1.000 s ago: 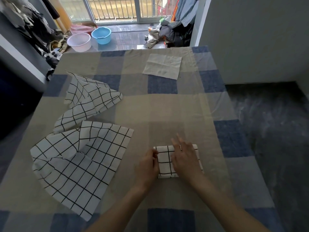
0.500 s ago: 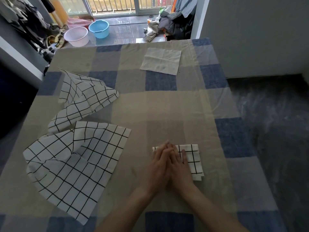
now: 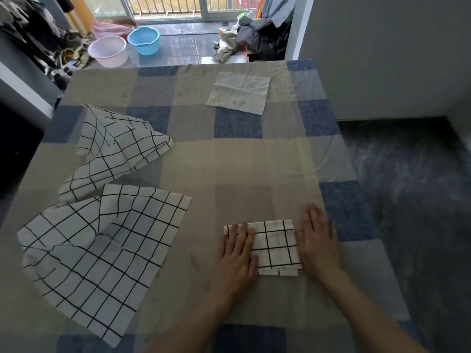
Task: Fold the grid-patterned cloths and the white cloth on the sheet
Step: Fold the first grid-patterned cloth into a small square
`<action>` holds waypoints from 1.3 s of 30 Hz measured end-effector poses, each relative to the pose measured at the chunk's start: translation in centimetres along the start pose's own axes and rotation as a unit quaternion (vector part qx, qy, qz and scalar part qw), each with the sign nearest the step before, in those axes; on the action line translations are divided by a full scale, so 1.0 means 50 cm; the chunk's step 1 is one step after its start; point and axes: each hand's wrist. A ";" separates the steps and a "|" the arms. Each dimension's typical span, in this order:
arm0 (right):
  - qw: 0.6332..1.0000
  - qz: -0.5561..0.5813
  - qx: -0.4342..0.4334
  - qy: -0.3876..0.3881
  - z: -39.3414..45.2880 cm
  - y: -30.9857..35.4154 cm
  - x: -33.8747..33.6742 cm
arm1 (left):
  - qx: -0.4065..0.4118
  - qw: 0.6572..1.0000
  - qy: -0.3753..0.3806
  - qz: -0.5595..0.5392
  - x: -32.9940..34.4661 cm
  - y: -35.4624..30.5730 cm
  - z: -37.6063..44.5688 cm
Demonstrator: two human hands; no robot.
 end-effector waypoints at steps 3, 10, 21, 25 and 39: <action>0.998 0.044 -0.007 -0.042 -0.014 0.048 -0.030 | -0.021 1.000 0.002 -0.005 -0.003 -0.009 0.001; 0.979 0.118 -0.158 0.044 -0.130 0.200 0.017 | 0.012 0.998 0.032 0.057 -0.004 0.006 -0.004; 0.991 -0.031 -0.122 0.041 -0.070 0.008 0.026 | 0.027 0.999 0.010 0.029 -0.018 0.066 -0.046; 0.998 0.018 -0.060 0.013 -0.082 0.059 0.002 | 0.022 0.999 0.021 0.023 -0.028 0.067 -0.049; 0.988 0.026 -0.148 0.021 -0.098 0.108 0.039 | 0.010 0.997 0.071 0.015 -0.049 0.061 -0.044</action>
Point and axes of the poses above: each hand's wrist, its own z-axis towards the middle knuckle, its own x-axis out of the palm, y = z × x, and after that the axes turned 15 degrees about x, right-handed
